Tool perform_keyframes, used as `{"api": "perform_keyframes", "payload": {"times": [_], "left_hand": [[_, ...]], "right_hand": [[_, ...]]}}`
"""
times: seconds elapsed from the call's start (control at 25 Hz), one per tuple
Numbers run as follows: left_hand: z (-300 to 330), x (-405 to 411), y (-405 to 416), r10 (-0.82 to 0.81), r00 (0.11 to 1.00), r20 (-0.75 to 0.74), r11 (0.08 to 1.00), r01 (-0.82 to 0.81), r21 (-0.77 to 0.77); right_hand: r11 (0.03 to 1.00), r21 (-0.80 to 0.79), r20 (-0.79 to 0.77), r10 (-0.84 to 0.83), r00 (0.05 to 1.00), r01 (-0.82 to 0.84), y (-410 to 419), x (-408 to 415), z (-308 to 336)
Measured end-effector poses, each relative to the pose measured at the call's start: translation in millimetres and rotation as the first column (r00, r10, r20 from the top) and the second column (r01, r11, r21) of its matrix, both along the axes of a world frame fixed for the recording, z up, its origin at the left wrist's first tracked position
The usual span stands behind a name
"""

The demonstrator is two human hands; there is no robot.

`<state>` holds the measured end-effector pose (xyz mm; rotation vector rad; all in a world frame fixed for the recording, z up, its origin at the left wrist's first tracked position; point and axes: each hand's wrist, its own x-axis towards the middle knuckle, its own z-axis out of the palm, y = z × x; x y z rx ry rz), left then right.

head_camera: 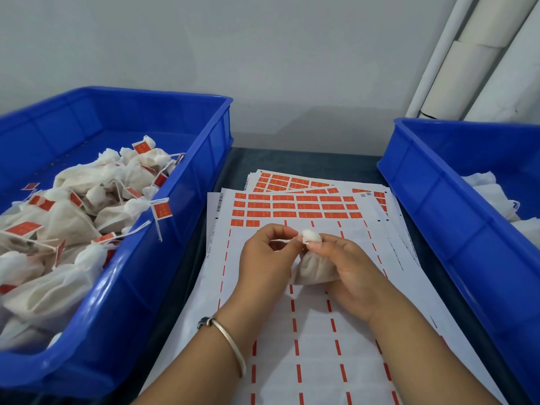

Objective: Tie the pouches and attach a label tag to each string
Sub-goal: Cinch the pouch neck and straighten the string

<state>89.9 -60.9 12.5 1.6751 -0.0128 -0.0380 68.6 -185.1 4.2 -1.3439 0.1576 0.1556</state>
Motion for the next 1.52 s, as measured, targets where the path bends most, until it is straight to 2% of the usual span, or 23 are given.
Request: {"api": "perform_keyframes", "payload": {"times": [0.12,0.2,0.32,0.56,0.76,0.96,1.08,1.24,1.52], "left_hand": [[-3.1,0.3,0.5,0.021,0.99,0.138,0.986,-0.043,0.159],[-4.1,-0.2,0.9,-0.022,0.982,0.187,0.983,-0.013,0.182],[-3.0,-3.8,1.0,-0.081,0.977,0.197,0.994,0.066,0.084],[0.7,-1.2,2.5,-0.094,0.994,0.055,0.995,0.095,-0.021],[-3.2,4.2,2.2,-0.026,0.999,0.02,0.995,0.027,-0.098],[-5.4,6.4,2.6,0.01,0.999,0.032,0.984,-0.004,-0.176],[-6.8,9.0,5.0,0.061,0.998,0.018,0.979,-0.056,-0.196],[-6.3,12.6,8.5,0.114,0.993,0.035,0.979,-0.106,-0.177],[2.1,20.6,19.7,0.309,0.95,0.053,0.935,-0.292,-0.202]], "right_hand": [[1.0,0.022,-0.014,0.003,1.0,-0.003,0.5,0.4,-1.5],[1.0,0.017,-0.016,-0.01,1.0,0.01,1.4,1.6,-4.3],[1.0,-0.007,0.006,-0.03,1.0,0.03,0.7,1.2,-3.3],[0.983,-0.159,0.051,-0.086,0.995,0.093,2.8,2.1,-5.8],[0.975,-0.142,0.066,-0.162,0.985,0.169,2.0,4.0,-7.6],[0.971,-0.166,0.067,-0.165,0.984,0.174,2.8,6.3,-10.1],[0.972,-0.182,0.081,-0.134,0.988,0.147,1.2,8.1,-13.0],[0.97,-0.241,0.069,-0.012,0.998,0.028,0.8,7.9,-13.1],[0.968,-0.199,0.082,0.171,0.982,-0.151,-3.1,5.8,-7.8]]}}
